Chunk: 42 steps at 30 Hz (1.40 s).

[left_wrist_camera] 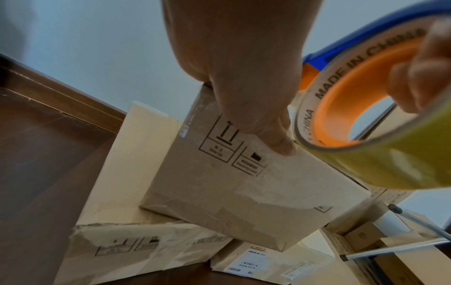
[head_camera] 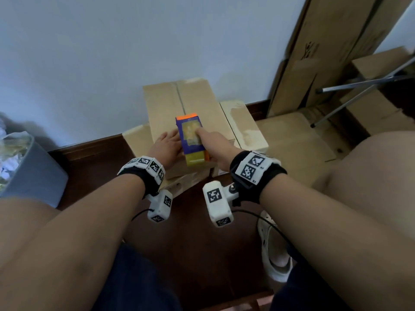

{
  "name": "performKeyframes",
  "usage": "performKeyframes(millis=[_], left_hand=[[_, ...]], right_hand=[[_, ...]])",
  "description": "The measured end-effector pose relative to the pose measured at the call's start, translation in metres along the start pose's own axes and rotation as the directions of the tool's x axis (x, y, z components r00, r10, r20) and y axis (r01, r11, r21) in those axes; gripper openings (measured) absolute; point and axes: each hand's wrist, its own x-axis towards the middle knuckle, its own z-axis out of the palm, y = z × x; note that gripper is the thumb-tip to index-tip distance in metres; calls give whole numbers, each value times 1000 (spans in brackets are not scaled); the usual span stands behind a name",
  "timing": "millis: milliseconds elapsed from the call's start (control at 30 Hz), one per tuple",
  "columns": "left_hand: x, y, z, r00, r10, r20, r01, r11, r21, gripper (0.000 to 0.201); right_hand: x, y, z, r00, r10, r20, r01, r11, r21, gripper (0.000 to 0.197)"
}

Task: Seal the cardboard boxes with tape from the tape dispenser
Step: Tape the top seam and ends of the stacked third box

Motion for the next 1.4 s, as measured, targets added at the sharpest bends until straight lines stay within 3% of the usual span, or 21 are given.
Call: performKeyframes(millis=[167, 367, 567, 667, 833, 1100, 1400], left_hand=[[2, 0, 4, 1000, -2, -6, 2, 1000, 12, 52], [10, -5, 12, 999, -12, -43, 13, 1000, 23, 52], [12, -6, 17, 999, -10, -48, 7, 998, -61, 54], [14, -8, 19, 998, -20, -53, 17, 998, -58, 52], [14, -8, 21, 996, -29, -83, 22, 996, -84, 53], [15, -10, 26, 992, -53, -116, 43, 995, -93, 62], [17, -12, 31, 987, -49, -155, 30, 992, -121, 66]], right_hand=[[-8, 0, -1, 995, -90, -40, 82, 984, -160, 65], [-26, 25, -3, 1000, -15, 7, 15, 987, -158, 55], [-37, 36, -14, 1000, 13, 15, -14, 998, 57, 45], [-47, 63, -11, 998, 54, 43, -53, 998, -19, 46], [-54, 68, -15, 995, 49, 87, -53, 998, 35, 41], [-43, 85, -13, 998, -5, 59, 4, 1000, 29, 48], [-38, 95, -18, 995, 16, 94, -25, 994, 103, 47]])
